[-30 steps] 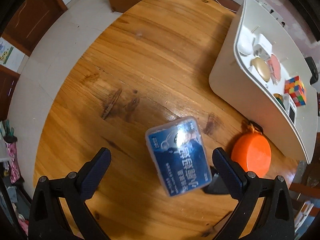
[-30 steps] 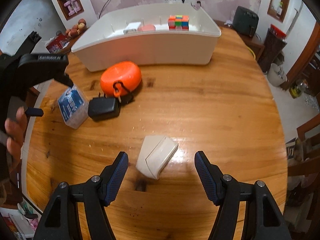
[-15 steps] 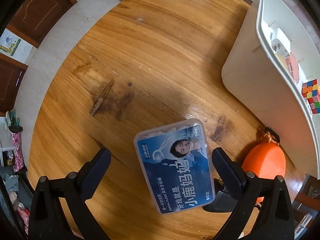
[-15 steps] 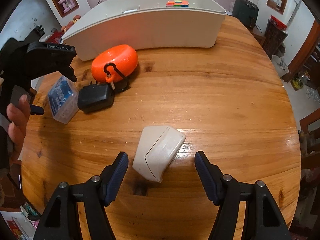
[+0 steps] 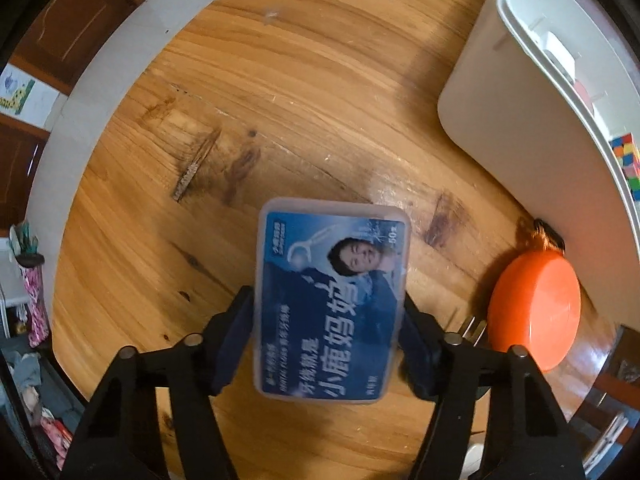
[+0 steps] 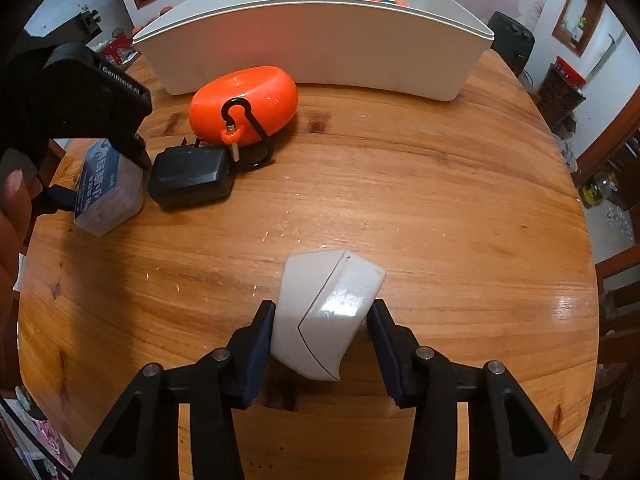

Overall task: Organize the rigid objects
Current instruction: 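Grasp the blue floss box with the left gripper while the right gripper grasps the beige switch, then lift the floss box and beige switch and carry them over the white bin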

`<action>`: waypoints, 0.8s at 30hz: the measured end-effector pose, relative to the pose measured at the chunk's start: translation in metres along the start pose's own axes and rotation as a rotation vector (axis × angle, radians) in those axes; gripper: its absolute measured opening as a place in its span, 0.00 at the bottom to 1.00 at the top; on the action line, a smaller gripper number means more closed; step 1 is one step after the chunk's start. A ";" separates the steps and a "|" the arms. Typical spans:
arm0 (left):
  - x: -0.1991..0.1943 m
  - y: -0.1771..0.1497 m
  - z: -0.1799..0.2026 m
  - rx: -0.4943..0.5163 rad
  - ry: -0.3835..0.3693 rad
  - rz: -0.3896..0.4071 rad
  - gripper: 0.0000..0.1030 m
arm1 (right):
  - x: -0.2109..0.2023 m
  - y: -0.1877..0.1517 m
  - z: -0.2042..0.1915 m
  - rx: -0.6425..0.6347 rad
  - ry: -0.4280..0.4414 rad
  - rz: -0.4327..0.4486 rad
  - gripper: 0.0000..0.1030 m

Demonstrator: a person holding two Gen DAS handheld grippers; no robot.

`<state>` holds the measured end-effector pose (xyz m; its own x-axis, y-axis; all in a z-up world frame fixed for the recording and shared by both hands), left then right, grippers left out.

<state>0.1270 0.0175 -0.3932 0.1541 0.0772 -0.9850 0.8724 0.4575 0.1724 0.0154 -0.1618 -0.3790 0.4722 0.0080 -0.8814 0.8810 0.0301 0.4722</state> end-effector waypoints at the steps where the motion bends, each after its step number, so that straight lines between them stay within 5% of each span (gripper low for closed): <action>1: 0.000 -0.002 0.000 0.006 0.000 0.001 0.66 | -0.001 -0.001 -0.001 -0.003 0.001 0.000 0.46; 13: -0.003 -0.025 -0.017 0.145 -0.043 0.047 0.65 | -0.005 -0.004 -0.005 -0.063 0.006 0.011 0.40; 24: -0.065 -0.045 -0.038 0.316 -0.122 0.113 0.65 | -0.053 0.012 -0.013 -0.081 0.062 0.084 0.40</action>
<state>0.0606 0.0254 -0.3367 0.2959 -0.0038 -0.9552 0.9440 0.1537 0.2918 0.0007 -0.1488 -0.3262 0.5394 0.0758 -0.8386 0.8318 0.1068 0.5447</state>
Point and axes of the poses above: each gripper's, at about its wrist camera, not at the fingertips, and x roughly the way its jaws point, z to its right, y to its top, the point moved 8 cm from there along x, roughly the way its jaws point, and after that the axes turned 8 degrees about z, right-handed, at the moved point
